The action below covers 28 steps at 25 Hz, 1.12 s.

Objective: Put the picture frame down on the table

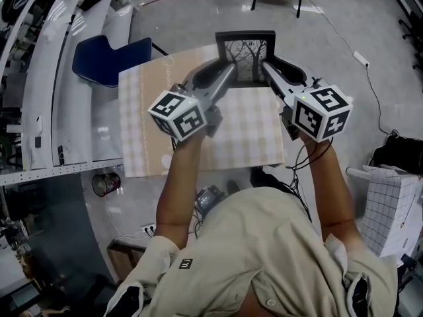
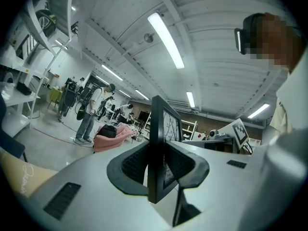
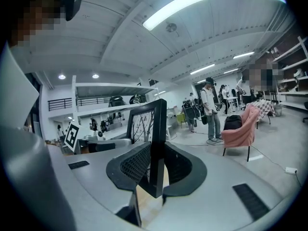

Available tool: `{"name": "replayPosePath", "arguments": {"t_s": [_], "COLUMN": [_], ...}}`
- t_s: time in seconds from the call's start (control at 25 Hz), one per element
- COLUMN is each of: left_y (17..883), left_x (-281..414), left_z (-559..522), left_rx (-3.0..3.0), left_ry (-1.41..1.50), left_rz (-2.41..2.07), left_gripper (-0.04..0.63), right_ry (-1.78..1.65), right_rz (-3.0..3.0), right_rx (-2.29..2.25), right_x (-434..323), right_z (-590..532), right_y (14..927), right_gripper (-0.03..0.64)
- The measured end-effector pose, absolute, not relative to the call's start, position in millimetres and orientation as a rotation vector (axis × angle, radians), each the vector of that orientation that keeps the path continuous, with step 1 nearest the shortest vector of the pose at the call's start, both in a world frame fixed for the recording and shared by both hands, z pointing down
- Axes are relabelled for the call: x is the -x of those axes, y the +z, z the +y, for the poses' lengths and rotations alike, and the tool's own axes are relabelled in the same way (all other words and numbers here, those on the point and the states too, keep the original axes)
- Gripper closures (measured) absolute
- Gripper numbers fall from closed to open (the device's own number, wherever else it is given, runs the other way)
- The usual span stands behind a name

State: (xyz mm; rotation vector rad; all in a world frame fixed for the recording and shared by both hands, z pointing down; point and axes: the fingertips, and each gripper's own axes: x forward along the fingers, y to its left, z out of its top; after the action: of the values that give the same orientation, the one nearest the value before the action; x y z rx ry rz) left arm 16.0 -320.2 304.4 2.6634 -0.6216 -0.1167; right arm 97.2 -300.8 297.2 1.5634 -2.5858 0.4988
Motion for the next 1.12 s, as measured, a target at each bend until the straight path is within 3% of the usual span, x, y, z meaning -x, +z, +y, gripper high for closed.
{"name": "replayPosePath", "arguments": {"t_s": [1.12], "left_y": [438], "left_x": [-40], "left_z": [-396], "left_rx": [-2.432], "left_ry": [0.044], "left_rz": [-0.642], "left_gripper": [0.483], "right_ry": [0.819], "right_rz": [-2.455], "right_rx": [-1.500], "right_x": [-122], "right_z": [-377], "right_y": [432], "right_gripper": [0.531]}}
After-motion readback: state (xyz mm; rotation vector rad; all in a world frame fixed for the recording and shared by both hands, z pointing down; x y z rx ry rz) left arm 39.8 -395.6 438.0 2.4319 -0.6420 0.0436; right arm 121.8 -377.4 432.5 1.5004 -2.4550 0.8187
